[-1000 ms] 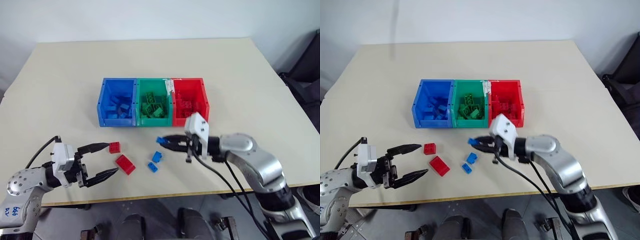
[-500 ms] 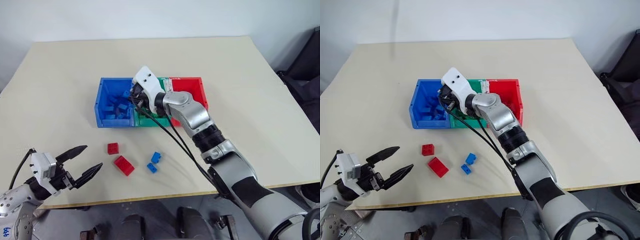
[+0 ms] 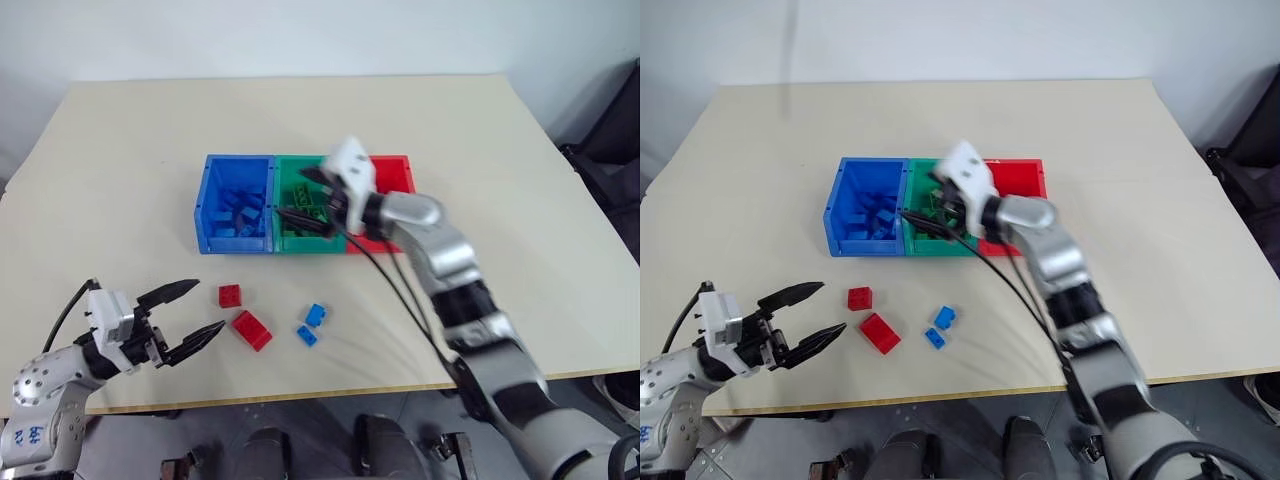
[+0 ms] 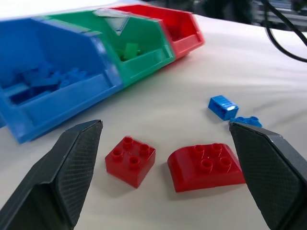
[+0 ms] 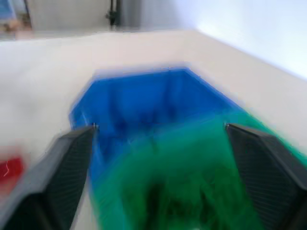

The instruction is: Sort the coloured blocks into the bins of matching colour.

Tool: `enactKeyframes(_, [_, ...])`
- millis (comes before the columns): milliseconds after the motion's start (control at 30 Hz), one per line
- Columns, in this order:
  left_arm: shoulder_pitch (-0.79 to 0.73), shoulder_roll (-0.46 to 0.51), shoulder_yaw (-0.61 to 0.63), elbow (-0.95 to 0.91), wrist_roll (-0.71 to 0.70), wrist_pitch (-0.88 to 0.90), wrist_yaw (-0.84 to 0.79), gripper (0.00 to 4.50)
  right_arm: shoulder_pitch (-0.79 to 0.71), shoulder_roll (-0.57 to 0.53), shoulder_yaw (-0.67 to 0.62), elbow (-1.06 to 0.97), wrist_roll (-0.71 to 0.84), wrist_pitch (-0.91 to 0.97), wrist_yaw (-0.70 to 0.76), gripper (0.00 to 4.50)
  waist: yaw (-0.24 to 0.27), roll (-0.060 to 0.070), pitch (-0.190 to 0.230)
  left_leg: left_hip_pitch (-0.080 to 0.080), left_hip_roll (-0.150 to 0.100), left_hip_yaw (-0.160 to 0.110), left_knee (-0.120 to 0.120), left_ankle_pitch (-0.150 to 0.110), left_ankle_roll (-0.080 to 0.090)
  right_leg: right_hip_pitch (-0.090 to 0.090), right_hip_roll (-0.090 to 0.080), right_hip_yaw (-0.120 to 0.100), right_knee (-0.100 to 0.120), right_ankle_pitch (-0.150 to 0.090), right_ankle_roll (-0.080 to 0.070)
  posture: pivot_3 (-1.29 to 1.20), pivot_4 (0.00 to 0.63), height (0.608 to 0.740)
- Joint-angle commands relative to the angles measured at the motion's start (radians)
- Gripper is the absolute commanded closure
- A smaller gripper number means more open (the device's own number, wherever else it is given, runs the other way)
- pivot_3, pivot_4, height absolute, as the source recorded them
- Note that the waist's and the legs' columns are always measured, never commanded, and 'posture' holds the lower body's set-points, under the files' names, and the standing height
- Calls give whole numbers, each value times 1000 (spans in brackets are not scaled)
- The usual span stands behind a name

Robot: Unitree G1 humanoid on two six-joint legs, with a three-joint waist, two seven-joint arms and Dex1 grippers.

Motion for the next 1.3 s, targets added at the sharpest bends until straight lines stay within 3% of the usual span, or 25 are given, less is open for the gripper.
enactKeyframes(33, [-56,20,-46,13,6,14,-36,0,152,-95,-84,-213,101,-47,103,39,2,0,0,0,0,1,0,0,0,0,0,0,-1,0,0,0,150,740])
enactKeyframes(167, [-151,30,-145,79,55,14,-90,0,461,-261,-187,-328,134,-174,231,39,5,0,0,1,1,5,-1,0,0,1,1,-3,-4,0,0,0,150,740])
enactKeyframes(367, [-231,3,-209,113,76,-6,-113,0,600,-334,-215,-300,102,-279,259,39,-2,-1,1,5,4,12,0,2,-1,3,1,-2,-5,2,4,0,150,740])
enactKeyframes(600, [-209,22,-189,108,69,-16,-134,0,467,-317,-90,-264,77,-232,278,39,1,0,1,7,4,11,1,3,-2,4,1,-1,-4,2,3,0,150,740])
enactKeyframes(833, [-81,83,-104,66,29,29,-145,0,213,-185,145,-91,-26,-157,319,39,4,0,1,5,5,8,1,3,-2,4,2,-2,-4,2,2,0,150,740])
enactKeyframes(1100, [24,68,-45,-22,31,17,-89,0,63,-88,284,148,-128,-273,421,39,1,0,1,2,1,0,2,2,0,4,-2,-6,-4,2,2,0,150,740])
enactKeyframes(1200, [55,54,-38,-68,25,20,-67,0,39,-68,284,195,-132,-303,443,645,-1,0,1,2,1,0,2,2,-1,4,-2,-7,-4,2,2,0,150,740])
enactKeyframes(1300, [59,47,-38,-91,26,26,-49,0,50,-75,279,189,-123,-307,472,1674,0,0,1,2,2,0,2,3,-1,4,-2,-8,-4,2,2,0,150,740])
